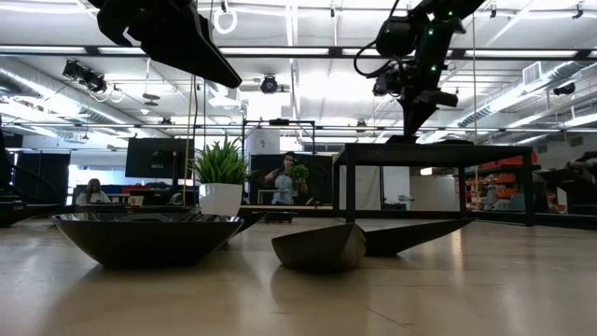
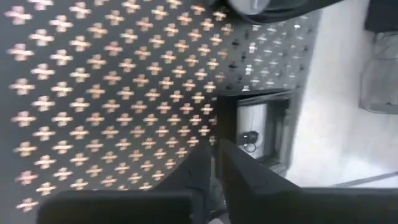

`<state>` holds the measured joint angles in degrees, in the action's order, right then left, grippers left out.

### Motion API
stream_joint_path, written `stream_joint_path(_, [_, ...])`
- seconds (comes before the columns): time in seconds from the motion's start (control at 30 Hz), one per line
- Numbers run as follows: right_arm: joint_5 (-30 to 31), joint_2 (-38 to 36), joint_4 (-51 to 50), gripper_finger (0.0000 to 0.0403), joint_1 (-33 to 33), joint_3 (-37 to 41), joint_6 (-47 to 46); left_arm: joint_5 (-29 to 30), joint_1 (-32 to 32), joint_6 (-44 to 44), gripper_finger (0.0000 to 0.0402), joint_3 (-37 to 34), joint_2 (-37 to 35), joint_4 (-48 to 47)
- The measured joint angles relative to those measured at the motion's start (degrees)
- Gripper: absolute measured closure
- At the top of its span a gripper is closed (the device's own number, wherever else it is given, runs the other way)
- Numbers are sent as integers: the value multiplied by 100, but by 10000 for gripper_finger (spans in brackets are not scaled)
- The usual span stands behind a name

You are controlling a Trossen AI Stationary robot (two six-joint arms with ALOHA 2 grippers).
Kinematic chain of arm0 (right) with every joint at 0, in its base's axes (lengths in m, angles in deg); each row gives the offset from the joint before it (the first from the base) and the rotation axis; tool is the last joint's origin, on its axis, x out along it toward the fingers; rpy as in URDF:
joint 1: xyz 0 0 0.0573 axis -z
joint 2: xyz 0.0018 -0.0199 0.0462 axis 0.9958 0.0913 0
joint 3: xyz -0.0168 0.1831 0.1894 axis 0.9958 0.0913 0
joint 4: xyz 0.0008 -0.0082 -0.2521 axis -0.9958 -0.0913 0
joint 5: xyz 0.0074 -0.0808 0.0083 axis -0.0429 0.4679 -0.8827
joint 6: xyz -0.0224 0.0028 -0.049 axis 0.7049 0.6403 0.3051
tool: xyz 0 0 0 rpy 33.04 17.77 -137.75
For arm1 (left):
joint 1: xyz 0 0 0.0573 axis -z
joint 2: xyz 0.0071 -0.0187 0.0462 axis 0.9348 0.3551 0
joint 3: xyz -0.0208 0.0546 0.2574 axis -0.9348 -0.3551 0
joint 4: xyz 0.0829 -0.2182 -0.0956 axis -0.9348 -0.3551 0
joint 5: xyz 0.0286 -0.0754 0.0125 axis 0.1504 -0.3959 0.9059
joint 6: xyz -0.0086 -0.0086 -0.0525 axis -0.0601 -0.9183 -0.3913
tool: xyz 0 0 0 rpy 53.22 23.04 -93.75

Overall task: Pick & Place Mini shaped plates
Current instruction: Stack the black square plate on top of the black square plate on the shelf, then stack the black drop-shaped plate on top of the black drop-shaped plate on the shelf

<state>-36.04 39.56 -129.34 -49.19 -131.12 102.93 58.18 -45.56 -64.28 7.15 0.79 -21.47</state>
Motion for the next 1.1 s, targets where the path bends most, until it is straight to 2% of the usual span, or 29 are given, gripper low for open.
stream_joint_path(0.13, [-4, 0, 440, 378, 15, 92, 14, 0, 0, 4, 298, 0, 0, 0])
stream_joint_path(0.47, [-96, -104, 564, 374, -172, 98, -282, 0, 0, 9, 298, 0, 0, 0])
stream_joint_path(0.57, [-107, -237, 576, 374, -315, 98, -878, 0, 0, 9, 298, 0, 0, 0])
stream_joint_path(0.63, [-155, -318, 598, 375, -446, 98, -1609, 0, 0, 9, 298, 0, 0, 0])
stream_joint_path(0.7, [-504, -366, 602, 377, -592, 98, -2470, 0, 0, 9, 298, 0, 0, 0])
stream_joint_path(0.83, [-1634, -367, 658, 381, -1027, 98, -3419, 0, 0, 2, 298, 0, 0, -1])
stream_joint_path(0.97, [-1789, -334, 1474, 383, -1881, 302, -3888, 0, 0, -137, 298, 0, 0, -4])
stream_joint_path(1.1, [-1798, -332, 3093, 385, -2793, 922, -4199, -1, 47, -297, 298, 0, 0, -90])
